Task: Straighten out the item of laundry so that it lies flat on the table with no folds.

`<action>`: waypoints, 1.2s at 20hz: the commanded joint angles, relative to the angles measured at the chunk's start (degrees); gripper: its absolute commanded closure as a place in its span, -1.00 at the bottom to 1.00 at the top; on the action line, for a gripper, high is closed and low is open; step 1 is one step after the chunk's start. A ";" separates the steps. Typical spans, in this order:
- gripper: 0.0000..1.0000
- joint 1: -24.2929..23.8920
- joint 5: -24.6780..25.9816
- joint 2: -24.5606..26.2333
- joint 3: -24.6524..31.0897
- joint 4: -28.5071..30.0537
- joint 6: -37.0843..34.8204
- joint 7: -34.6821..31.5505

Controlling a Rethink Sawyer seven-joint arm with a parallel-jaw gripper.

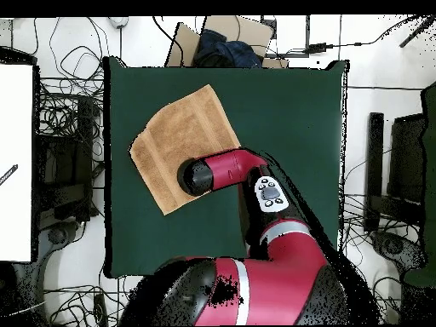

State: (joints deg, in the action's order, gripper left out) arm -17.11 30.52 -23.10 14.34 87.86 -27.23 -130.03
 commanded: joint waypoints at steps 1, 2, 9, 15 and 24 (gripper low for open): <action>1.00 -5.65 4.31 3.77 1.03 -3.27 0.86 8.22; 1.00 -6.53 4.61 3.30 1.37 -2.71 0.34 9.51; 1.00 -11.98 8.84 3.59 3.46 -1.18 0.31 15.39; 1.00 -13.99 11.97 3.38 4.12 -0.15 0.62 16.14; 1.00 -13.91 14.06 3.22 4.68 0.06 0.26 13.05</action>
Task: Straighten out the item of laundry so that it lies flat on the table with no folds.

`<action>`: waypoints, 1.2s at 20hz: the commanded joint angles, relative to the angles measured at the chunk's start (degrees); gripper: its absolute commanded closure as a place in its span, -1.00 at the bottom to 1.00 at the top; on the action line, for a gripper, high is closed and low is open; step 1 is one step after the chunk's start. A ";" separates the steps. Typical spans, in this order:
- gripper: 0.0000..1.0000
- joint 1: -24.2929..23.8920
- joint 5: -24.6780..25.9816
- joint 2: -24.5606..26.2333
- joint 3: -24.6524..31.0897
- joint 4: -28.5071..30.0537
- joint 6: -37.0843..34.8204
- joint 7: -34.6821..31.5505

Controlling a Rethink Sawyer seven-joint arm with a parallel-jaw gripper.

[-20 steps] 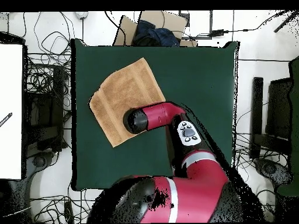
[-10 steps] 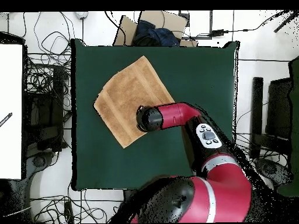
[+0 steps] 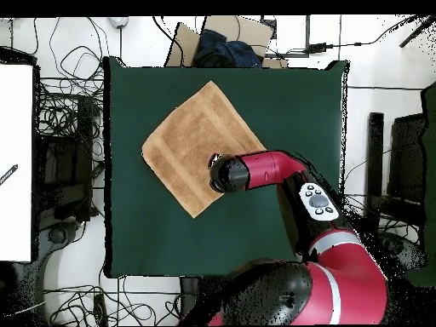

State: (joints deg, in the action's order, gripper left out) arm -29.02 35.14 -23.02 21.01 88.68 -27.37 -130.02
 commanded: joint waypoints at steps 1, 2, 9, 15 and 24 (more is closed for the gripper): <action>1.00 -1.98 9.46 3.06 -1.92 -0.66 0.32 12.82; 1.00 -1.65 9.40 3.01 -1.93 -0.69 0.25 12.34; 1.00 -1.80 9.65 2.22 -1.58 0.00 0.31 12.31; 1.00 -6.28 11.50 2.57 0.53 0.05 -0.19 17.80; 1.00 -12.07 13.08 2.75 3.90 -0.04 -2.44 24.65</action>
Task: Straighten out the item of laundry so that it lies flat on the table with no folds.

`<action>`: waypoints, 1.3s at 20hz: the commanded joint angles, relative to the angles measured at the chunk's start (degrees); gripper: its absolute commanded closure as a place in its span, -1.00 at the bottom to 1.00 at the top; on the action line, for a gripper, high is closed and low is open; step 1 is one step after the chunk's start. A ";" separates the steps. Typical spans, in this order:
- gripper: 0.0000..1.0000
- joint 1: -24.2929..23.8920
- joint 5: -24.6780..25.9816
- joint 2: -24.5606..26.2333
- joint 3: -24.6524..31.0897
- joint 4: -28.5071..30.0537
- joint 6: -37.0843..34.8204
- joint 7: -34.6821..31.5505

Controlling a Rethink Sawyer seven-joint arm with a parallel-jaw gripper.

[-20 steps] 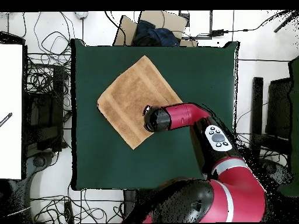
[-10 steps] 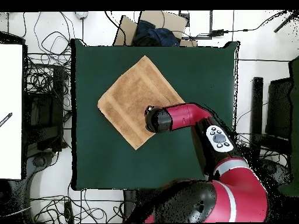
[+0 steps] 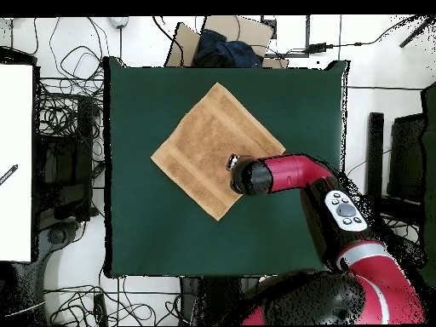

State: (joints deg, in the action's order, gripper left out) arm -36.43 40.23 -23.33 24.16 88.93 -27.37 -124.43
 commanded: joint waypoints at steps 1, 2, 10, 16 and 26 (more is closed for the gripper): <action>1.00 -4.80 7.98 3.01 0.88 -0.26 -2.53 19.34; 1.00 -5.01 7.88 2.97 0.99 -0.23 -2.55 19.57; 1.00 -1.91 2.37 -5.59 2.14 7.10 -1.00 15.67; 1.00 1.99 -5.87 -15.48 3.47 12.68 -4.11 8.33; 1.00 6.00 -15.73 -21.27 1.73 9.59 -13.41 8.41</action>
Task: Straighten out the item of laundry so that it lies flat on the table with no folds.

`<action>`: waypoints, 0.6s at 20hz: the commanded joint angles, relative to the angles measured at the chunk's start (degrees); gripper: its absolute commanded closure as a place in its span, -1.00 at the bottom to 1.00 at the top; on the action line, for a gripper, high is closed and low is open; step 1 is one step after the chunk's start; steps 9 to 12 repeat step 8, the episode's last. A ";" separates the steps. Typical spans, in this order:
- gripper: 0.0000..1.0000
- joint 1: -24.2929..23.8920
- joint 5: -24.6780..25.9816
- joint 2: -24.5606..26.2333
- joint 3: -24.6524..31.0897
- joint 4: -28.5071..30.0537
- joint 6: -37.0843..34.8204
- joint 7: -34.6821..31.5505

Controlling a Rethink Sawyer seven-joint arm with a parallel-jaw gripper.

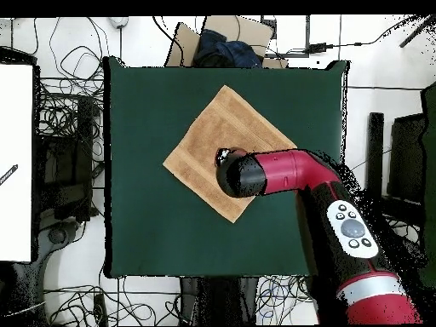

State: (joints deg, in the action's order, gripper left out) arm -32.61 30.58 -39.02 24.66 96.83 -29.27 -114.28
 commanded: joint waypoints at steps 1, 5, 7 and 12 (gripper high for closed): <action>1.00 2.55 -6.81 -6.20 0.71 0.97 -12.95 -1.54; 1.00 3.25 -8.51 -5.64 -0.55 -3.15 -17.58 -0.49; 1.00 3.55 -8.23 -3.46 -1.03 -5.64 -18.14 -0.46; 1.00 3.35 -7.22 -1.61 -0.69 -7.16 -15.52 0.07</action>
